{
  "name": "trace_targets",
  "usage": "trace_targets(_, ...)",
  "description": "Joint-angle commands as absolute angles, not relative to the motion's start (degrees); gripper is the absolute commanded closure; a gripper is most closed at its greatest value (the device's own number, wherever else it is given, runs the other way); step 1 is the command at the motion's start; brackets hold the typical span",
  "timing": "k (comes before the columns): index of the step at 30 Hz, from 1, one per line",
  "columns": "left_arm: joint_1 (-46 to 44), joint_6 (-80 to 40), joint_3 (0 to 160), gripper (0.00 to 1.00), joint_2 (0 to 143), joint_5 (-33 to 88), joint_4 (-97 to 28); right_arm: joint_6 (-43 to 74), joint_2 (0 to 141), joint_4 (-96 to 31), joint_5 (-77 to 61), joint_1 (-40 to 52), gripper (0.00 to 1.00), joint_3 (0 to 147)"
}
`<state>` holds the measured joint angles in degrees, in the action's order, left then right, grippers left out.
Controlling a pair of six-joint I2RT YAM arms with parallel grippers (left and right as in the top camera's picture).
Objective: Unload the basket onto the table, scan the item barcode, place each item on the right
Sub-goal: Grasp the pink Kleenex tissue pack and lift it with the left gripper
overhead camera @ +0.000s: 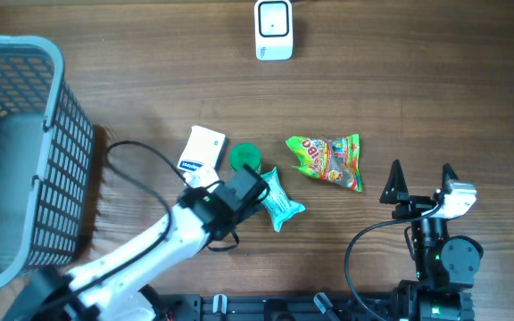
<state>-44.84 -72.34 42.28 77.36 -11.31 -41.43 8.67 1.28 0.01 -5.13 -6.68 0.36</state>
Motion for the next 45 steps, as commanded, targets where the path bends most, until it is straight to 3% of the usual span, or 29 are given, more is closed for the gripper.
trace_targets(1, -44.8, -72.5, 43.2, 0.0, 71.8, -14.5, -43.5, 7.6, 1.0, 0.3, -5.8, -6.6, 0.0, 0.3)
trace_targets(6, -44.9, -72.5, 43.2, 0.0, 71.7, -15.8, -46.1, 7.6, 1.0, 0.3, -5.8, -6.6, 0.0, 0.3)
trace_targets(10, -44.8, -72.5, 42.9, 0.0, 73.8, -28.0, -53.7, 7.6, 1.0, 0.3, -5.8, -6.6, 0.0, 0.3)
trace_targets(20, -44.8, -72.5, 42.2, 0.0, 91.7, -26.9, -40.2, 7.6, 1.0, 0.3, -5.8, -6.6, 0.0, 0.3)
trace_targets(27, -44.8, -72.2, 42.7, 0.0, 91.9, -26.9, -42.6, 7.6, 1.0, 0.3, -5.8, -6.6, 0.0, 0.3)
trace_targets(32, -44.4, -72.4, 43.2, 0.09, 91.9, -28.6, -46.3, 7.6, 1.0, 0.3, -5.8, -6.6, 0.0, 0.3)
trace_targets(42, -44.4, -72.5, 30.9, 0.1, 92.0, -28.0, -30.7, 7.6, 1.0, 0.3, -5.8, -6.6, 0.01, 0.3)
trace_targets(43, -44.4, -72.5, 30.3, 0.16, 92.0, -28.0, -29.4, 7.6, 1.0, 0.3, -5.8, -6.6, 0.0, 0.3)
trace_targets(44, -44.4, -72.5, 29.8, 0.37, 92.0, -28.0, -28.4, 7.6, 1.0, 0.3, -5.8, -6.6, 0.0, 0.3)
trace_targets(45, -44.4, -72.5, 29.8, 0.51, 91.9, -28.0, -28.2, 7.6, 1.0, 0.3, -5.8, -6.6, 0.0, 0.3)
